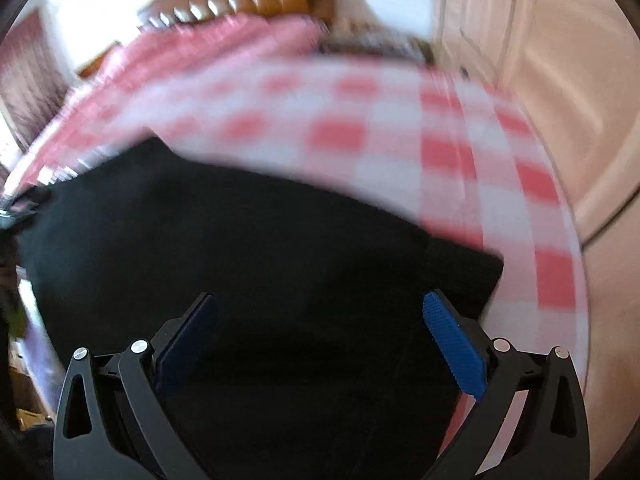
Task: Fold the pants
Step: 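Grasp the edge of the black pants with the left tool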
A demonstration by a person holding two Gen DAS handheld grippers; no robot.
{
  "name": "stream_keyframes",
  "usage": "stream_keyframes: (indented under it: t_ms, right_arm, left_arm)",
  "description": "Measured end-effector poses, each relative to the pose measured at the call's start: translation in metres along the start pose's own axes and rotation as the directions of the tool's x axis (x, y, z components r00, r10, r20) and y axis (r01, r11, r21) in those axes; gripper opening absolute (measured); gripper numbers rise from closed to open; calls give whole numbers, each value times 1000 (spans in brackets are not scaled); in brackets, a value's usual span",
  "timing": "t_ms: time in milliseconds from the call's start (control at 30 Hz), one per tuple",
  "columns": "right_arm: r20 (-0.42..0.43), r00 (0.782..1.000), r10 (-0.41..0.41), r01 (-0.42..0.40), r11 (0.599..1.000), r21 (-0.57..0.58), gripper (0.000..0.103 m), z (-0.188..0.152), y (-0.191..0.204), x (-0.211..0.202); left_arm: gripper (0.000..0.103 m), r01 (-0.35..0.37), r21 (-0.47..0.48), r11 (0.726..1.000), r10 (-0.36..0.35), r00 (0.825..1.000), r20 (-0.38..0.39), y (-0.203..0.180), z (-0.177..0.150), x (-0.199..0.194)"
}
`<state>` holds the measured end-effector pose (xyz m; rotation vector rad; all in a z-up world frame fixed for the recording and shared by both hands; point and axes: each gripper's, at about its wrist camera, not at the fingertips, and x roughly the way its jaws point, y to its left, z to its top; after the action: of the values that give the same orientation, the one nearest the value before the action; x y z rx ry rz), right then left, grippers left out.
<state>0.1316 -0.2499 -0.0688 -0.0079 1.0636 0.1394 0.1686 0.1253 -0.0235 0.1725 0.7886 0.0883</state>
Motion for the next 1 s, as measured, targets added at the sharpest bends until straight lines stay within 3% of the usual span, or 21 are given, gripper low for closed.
stream_keyframes:
  t_ms: [67,133,167,233,300,333,400,500,667,733,800,900,1000]
  right_arm:
    - [43,999,-13,14,1000,-24,99,-8,-1,2]
    - [28,996,-85,85,996,2,99,-7,5,-8]
    - [44,989,-142,142,990,14,99,-3,12,-17]
    - [119,978,-169,171,985,-6,99,4,35,-37]
    - [183,977,-110,123,991,-58,99,13,70,-50]
    - [202,979,-38,66,989,-132,99,20,103,-53]
    - [207,977,46,5,971,-239,99,26,148,-49]
    - [159,972,173,-91,901,-424,99,32,240,-25]
    - [88,955,284,-184,798,-574,99,36,348,12]
    - [73,946,317,-213,772,-599,99,36,378,20]
    - [55,943,329,-230,759,-609,99,35,402,33]
    - [19,950,310,-235,758,-609,99,32,420,46]
    - [-5,953,304,-246,761,-600,99,30,421,50]
  left_arm:
    - [101,-8,40,999,10,999,-50,-7,-12,12]
    - [101,-23,57,998,28,995,-91,-6,-24,23]
    - [101,-20,50,999,24,996,-89,-3,-28,22]
    - [101,14,-6,1000,-14,998,-60,12,-33,11]
    - [101,71,-122,990,-74,997,-22,42,-39,-5]
    - [101,86,-167,982,-90,996,-12,54,-42,-10]
    - [101,110,-277,954,-113,994,8,87,-49,-21]
    - [101,122,-464,877,-114,992,46,157,-72,-37]
    - [101,29,-688,725,-20,1000,20,273,-118,-51]
    - [101,37,-747,664,-42,999,13,316,-132,-45]
    - [88,103,-795,598,-118,992,40,349,-143,-31]
    - [86,166,-819,550,-183,980,75,371,-148,-12]
    - [86,228,-817,530,-241,964,112,373,-145,4]
